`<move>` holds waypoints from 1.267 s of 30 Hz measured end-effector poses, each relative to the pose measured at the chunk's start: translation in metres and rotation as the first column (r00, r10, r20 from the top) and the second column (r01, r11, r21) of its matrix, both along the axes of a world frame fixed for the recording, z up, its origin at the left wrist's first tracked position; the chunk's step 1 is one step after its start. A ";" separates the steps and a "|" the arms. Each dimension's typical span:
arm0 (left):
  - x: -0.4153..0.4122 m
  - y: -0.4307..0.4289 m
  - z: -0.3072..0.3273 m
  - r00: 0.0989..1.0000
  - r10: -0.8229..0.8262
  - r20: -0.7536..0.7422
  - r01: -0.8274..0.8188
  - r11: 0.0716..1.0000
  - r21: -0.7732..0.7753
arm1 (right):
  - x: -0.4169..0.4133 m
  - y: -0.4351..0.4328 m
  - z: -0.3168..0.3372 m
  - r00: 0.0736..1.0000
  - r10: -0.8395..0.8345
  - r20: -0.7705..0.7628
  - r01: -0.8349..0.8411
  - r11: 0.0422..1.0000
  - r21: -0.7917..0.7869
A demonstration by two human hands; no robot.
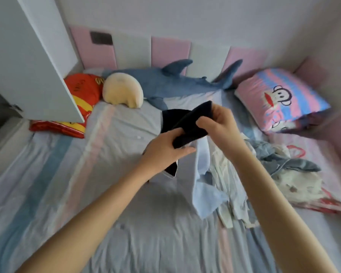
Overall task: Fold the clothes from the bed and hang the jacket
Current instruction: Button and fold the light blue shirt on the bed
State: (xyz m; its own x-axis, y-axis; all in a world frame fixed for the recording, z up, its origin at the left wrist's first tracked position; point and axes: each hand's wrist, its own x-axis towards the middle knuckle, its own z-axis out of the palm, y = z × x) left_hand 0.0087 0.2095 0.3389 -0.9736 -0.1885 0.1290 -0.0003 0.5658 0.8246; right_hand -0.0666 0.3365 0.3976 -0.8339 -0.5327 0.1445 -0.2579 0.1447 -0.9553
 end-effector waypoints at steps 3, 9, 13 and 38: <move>0.013 -0.004 0.040 0.984 -0.175 0.016 0.176 0.980 -0.097 | 0.004 0.002 0.043 0.986 -0.095 -0.139 0.094 0.996 -0.014; 0.052 -0.037 0.103 0.901 -0.153 -0.406 0.186 0.982 0.042 | 0.031 0.001 0.111 0.958 0.264 0.113 -0.206 0.907 -0.367; 0.067 -0.060 0.123 0.971 -0.182 -0.156 0.194 0.979 0.068 | 0.048 -0.006 0.137 0.825 0.560 0.075 -0.452 0.734 -0.507; 0.086 -0.092 0.140 0.787 0.510 -0.347 -0.290 0.802 0.522 | 0.119 -0.061 -0.065 0.976 -0.064 -0.206 0.128 0.941 0.314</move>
State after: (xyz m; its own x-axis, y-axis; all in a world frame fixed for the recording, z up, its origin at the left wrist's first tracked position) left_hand 0.0946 0.1173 0.4787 -0.6410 -0.6880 0.3402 0.2853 0.1980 0.9378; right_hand 0.0522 0.2755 0.3323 -0.8572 -0.4961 0.1383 -0.3995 0.4709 -0.7865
